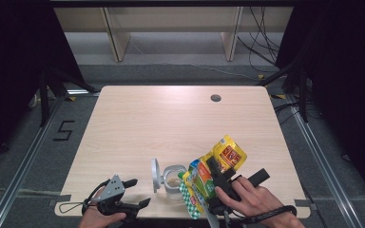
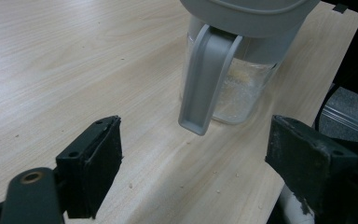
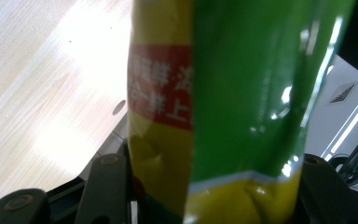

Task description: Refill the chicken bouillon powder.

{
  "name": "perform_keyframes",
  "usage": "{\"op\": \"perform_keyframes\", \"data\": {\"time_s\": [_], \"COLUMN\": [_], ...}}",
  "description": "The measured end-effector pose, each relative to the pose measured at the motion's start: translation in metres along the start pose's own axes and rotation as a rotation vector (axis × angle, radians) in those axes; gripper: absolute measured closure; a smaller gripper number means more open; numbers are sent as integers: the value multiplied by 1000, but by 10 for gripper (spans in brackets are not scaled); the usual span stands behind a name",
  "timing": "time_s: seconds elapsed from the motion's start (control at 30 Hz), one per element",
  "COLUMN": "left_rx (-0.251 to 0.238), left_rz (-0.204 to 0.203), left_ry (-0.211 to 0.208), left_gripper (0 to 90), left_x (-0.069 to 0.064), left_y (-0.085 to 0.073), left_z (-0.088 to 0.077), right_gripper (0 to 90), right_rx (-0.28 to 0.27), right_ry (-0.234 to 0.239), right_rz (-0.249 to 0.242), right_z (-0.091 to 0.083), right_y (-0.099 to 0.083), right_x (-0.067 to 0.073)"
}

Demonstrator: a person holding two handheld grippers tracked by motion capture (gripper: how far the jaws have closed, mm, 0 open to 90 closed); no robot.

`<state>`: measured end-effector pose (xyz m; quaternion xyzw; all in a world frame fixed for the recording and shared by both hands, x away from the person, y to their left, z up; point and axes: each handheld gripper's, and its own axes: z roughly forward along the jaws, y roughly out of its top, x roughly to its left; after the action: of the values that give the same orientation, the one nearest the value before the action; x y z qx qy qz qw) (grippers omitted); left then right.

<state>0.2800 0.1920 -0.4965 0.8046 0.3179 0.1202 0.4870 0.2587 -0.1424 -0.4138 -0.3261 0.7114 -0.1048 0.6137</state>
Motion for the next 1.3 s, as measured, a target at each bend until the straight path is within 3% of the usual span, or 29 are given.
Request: {"op": "perform_keyframes", "data": {"time_s": [0.07, 0.1, 0.2, 0.27, 0.33, 0.37, 0.43, 0.47, 0.5, 0.53, 0.6, 0.63, 0.7, 1.1, 1.13, 1.2, 1.23, 1.27, 1.3], "left_rx": [-8, -10, -12, -12, 4, -13, 8, -11, -19, -19, -5, -11, 3, 5, -15, -19, -19, 6, -3], "left_rz": [14, -16, 15, -15, 19, 11, 7, -15, 10, -16, -7, 16, 4, 6, -16, -20, -20, 7, -3], "left_ry": [-5, -8, -11, 1, 1, -5, -1, -11, -9, -9, -9, -4, 3, 5, 0, 0, 0, 0, -3], "left_gripper": [178, 178, 178, 178, 178, 178, 178, 178, 178, 178, 178, 178, 178, 178, 178, 178, 178, 178, 178], "left_x": [1, -1, 0, -2, 1, 0, 0, -1, -1, -2, 0, 1, 0, 0, -2, -3, -2, 0, 0], "left_y": [0, 0, 1, 0, 0, 0, 0, 0, 0, 0, 0, 0, 0, 0, 0, 0, 0, 0, 0], "left_z": [1, 1, 0, 0, -1, 0, 0, 0, 0, 1, 0, 0, 0, -1, 0, 0, 0, 0, 0], "right_gripper": [518, 518, 518, 518, 518, 518, 518, 519, 520, 523, 524, 524, 525, 526, 526, 526, 526, 526, 526], "right_rx": [5, 5, 3, 2, 5, 1, 5, 0, -5, -5, -7, -20, -9, -16, -12, -11, -11, -17, -15], "right_ry": [-10, -11, 9, -3, 2, -2, -3, 13, 9, 12, 12, 5, -7, 7, -1, 4, 4, -3, -2], "right_rz": [-1, -5, -27, -41, -42, -39, -38, -35, -35, -38, -42, -90, -75, -113, -93, -97, -98, -122, -125], "right_z": [0, 0, 1, 1, 0, 1, 1, 1, 1, 1, 1, 2, 1, 0, -1, -2, -2, -1, -1], "right_y": [0, 0, 0, 1, 1, 1, 1, 1, 0, 0, 0, -1, -1, -3, -3, -3, -4, -5, -5], "right_x": [-1, -1, -4, -5, -6, -6, -6, -7, -6, -7, -7, -10, -9, -11, -9, -9, -9, -10, -10]}}
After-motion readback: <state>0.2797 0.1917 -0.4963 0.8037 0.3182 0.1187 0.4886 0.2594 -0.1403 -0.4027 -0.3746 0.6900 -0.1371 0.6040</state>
